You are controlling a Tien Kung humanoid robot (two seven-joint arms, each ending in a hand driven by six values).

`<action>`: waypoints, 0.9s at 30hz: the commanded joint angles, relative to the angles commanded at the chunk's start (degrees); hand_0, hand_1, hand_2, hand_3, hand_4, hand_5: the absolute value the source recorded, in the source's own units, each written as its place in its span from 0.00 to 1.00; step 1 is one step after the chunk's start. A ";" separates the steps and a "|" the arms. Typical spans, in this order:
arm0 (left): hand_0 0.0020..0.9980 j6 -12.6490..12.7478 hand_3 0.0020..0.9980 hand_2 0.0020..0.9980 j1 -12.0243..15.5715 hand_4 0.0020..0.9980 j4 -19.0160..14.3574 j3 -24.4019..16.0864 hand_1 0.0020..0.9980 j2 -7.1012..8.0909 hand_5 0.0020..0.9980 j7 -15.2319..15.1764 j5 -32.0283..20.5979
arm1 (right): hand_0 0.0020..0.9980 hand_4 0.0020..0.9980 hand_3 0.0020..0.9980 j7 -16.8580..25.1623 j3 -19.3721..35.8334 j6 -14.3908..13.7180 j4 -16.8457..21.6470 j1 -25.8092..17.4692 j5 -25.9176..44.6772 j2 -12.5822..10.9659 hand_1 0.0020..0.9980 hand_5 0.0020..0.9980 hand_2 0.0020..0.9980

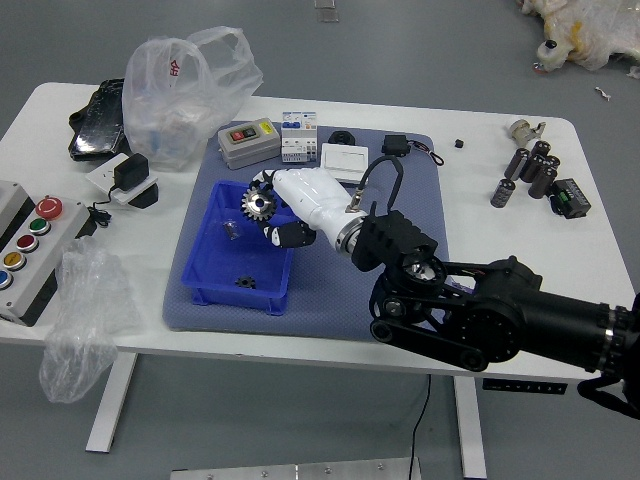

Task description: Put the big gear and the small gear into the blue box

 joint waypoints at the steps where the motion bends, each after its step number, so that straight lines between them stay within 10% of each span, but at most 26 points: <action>1: 0.66 -0.03 0.75 0.59 -0.04 0.74 0.00 -0.06 0.59 -0.02 0.67 0.05 0.10 | 0.41 0.44 0.64 0.32 -0.10 0.73 0.14 -0.20 -0.45 0.01 0.59 0.22 0.73; 13: 0.66 -0.14 0.75 0.59 -0.25 0.74 0.04 -0.18 0.59 -0.01 0.67 -0.08 0.21 | 0.43 0.44 0.66 1.76 -1.56 5.45 2.15 -1.19 -1.09 -0.27 0.62 0.23 0.78; 14: 0.66 -0.14 0.75 0.59 -0.25 0.74 0.04 -0.20 0.59 -0.01 0.66 -0.06 0.22 | 0.42 0.45 0.85 1.77 -1.59 5.60 2.18 -1.20 -1.06 -0.28 0.68 0.20 0.90; 27: 0.66 -0.12 0.75 0.59 -0.30 0.74 0.03 -0.06 0.59 -0.01 0.67 -0.10 0.12 | 0.41 0.63 1.00 1.39 -1.47 6.20 2.05 -1.21 -1.15 -0.24 0.72 0.30 1.00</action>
